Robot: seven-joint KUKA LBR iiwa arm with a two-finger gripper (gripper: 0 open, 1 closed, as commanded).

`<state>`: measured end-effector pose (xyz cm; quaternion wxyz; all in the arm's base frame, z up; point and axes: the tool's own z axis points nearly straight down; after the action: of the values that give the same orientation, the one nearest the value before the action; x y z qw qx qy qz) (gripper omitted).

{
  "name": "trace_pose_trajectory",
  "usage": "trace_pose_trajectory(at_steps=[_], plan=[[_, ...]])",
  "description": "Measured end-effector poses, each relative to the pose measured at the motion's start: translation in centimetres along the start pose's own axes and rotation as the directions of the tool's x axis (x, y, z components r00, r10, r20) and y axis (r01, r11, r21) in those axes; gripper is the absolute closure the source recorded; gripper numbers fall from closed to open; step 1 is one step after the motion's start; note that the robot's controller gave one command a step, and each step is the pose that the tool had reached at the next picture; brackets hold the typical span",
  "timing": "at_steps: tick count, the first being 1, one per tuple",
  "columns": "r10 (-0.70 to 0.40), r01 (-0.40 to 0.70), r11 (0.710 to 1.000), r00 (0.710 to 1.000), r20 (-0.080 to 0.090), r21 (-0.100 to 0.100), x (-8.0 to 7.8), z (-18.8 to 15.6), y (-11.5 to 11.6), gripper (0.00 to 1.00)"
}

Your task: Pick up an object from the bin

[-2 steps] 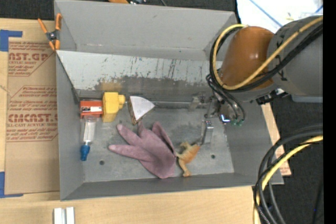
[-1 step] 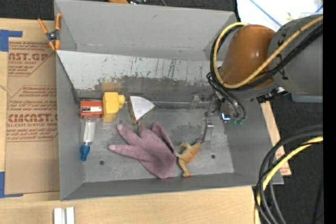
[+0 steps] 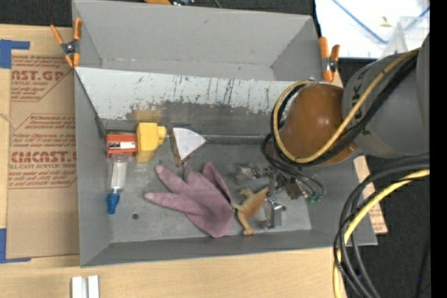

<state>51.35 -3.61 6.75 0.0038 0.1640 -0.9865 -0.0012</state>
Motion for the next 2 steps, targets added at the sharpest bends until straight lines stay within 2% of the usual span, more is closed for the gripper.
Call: trace_pose_trajectory(at_steps=[1,2], plan=[[0.022,-0.022,1.0,1.0,0.012,0.005,0.3,-5.3,0.0,0.0],[0.008,-0.008,1.0,1.0,0.0,-0.001,0.1,-1.0,0.2,0.0]])
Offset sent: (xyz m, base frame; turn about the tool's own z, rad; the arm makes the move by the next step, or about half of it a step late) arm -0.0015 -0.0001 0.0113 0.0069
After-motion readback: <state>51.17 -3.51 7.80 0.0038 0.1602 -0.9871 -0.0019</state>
